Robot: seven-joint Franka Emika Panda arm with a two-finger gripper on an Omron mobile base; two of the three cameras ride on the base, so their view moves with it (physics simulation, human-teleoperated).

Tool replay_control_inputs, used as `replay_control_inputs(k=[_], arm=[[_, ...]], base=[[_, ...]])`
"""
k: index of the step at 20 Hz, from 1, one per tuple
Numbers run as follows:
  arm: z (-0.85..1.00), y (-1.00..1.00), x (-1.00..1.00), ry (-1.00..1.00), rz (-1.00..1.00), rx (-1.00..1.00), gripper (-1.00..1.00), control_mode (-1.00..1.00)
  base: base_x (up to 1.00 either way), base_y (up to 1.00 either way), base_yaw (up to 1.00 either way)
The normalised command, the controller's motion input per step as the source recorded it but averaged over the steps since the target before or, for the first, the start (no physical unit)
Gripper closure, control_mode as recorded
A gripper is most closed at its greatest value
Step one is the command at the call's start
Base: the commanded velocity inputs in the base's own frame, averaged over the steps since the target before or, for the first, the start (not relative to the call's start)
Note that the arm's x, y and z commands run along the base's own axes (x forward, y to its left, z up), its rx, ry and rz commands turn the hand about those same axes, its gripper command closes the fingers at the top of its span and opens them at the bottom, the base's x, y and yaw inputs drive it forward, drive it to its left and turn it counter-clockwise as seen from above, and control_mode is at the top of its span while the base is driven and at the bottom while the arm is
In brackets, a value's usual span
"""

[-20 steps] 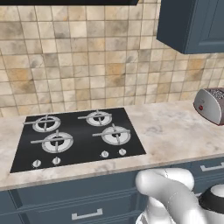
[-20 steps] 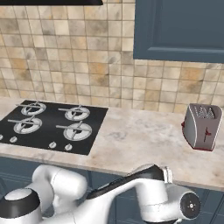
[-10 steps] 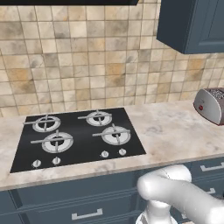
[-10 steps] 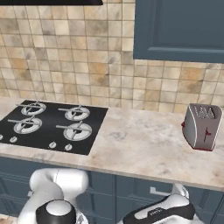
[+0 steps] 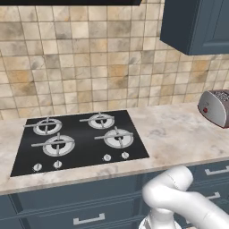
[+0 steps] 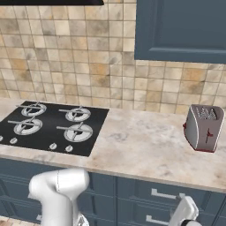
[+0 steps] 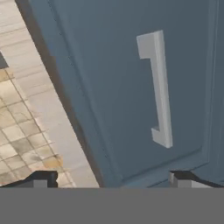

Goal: Take the pizza cutter from the drawer on the right and place it on the dining counter for cutting.

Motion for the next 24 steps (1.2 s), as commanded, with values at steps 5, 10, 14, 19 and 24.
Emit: replay_control_inputs(k=[5,10,14,19,24], arm=[[-0.50,-0.07,0.40,-0.15,0.00,0.08,-1.00,-1.00],[-0.42,-0.13,0.23,-0.13,0.00,0.12,-1.00,-1.00],[-0.28,-0.11,0.23,-0.13,0.00,0.15,-1.00,-1.00],[-0.23,-0.02,0.29,-0.11,-0.03,0.05,-1.00,-1.00],[-0.36,0.00,0.14,-0.05,-0.12,0.00,-1.00,-1.00]], base=[[0.00,0.00,0.00],[0.00,0.00,0.00],[0.00,0.00,0.00],[0.00,0.00,0.00],[0.00,0.00,0.00]])
